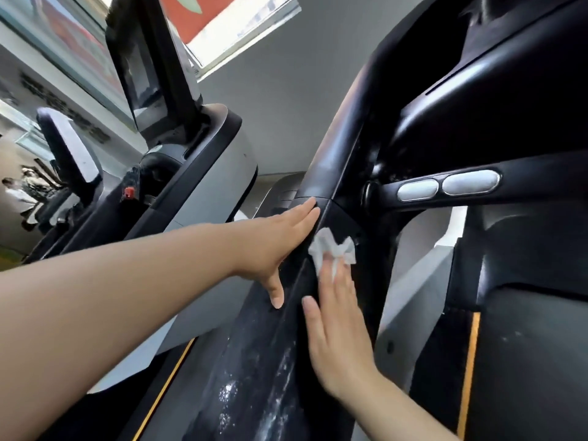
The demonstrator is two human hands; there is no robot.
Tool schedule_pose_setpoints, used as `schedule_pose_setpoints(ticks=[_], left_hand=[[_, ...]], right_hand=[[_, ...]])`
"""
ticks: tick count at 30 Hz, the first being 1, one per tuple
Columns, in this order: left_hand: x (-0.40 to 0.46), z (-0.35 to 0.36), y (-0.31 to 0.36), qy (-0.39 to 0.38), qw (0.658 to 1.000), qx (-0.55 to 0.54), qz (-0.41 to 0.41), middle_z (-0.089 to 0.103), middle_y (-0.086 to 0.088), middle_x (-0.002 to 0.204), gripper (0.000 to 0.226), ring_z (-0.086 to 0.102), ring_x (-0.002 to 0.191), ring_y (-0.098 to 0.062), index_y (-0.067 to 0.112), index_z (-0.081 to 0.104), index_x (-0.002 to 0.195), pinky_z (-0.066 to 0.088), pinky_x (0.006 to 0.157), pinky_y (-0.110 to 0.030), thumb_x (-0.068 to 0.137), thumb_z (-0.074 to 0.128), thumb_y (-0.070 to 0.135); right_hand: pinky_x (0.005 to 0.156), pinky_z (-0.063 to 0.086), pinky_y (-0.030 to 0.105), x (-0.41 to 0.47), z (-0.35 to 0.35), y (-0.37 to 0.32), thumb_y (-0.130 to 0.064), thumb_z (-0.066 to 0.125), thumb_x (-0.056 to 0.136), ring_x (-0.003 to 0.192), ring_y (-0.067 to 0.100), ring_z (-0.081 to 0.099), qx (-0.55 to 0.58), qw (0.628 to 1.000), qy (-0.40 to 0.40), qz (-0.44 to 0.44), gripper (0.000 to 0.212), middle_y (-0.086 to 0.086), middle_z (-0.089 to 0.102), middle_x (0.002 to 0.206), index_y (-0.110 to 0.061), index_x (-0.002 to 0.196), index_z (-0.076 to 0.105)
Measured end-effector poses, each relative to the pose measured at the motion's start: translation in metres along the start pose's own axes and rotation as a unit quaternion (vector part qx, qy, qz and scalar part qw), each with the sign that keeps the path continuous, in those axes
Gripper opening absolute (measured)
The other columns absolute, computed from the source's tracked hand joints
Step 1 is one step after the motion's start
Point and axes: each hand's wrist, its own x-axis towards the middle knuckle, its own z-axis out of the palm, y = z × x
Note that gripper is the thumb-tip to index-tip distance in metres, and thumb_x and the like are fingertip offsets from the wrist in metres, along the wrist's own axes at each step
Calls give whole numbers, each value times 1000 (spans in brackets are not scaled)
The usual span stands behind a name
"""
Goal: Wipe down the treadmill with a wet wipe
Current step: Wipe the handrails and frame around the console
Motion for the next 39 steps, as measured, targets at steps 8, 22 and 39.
schedule_pose_setpoints(ticks=[8, 22, 39], left_hand=[[-1, -4, 8, -9, 999, 33, -27, -29, 4, 153, 144, 23, 142, -21, 13, -22, 146, 32, 108, -36, 56, 87, 39], [1, -8, 14, -20, 995, 87, -48, -28, -2, 154, 144, 41, 130, -25, 14, -23, 146, 33, 89, -17, 55, 86, 41], [4, -10, 16, -15, 993, 110, -35, -24, -7, 155, 146, 35, 135, -30, 10, -19, 146, 32, 98, -23, 52, 88, 42]], right_hand=[[112, 11, 21, 24, -17, 48, -37, 19, 101, 145, 10, 7, 112, 973, 45, 196, 54, 1, 4, 160, -22, 152, 11], [111, -11, 16, 13, -17, 34, -68, -15, 80, 140, 12, -14, -2, 999, -6, 44, 67, -2, -22, 153, -43, 142, -19], [109, -15, 15, 35, -7, 29, -64, 5, 82, 140, 3, -20, 45, 996, 75, 10, 76, -15, -17, 147, -28, 146, -14]])
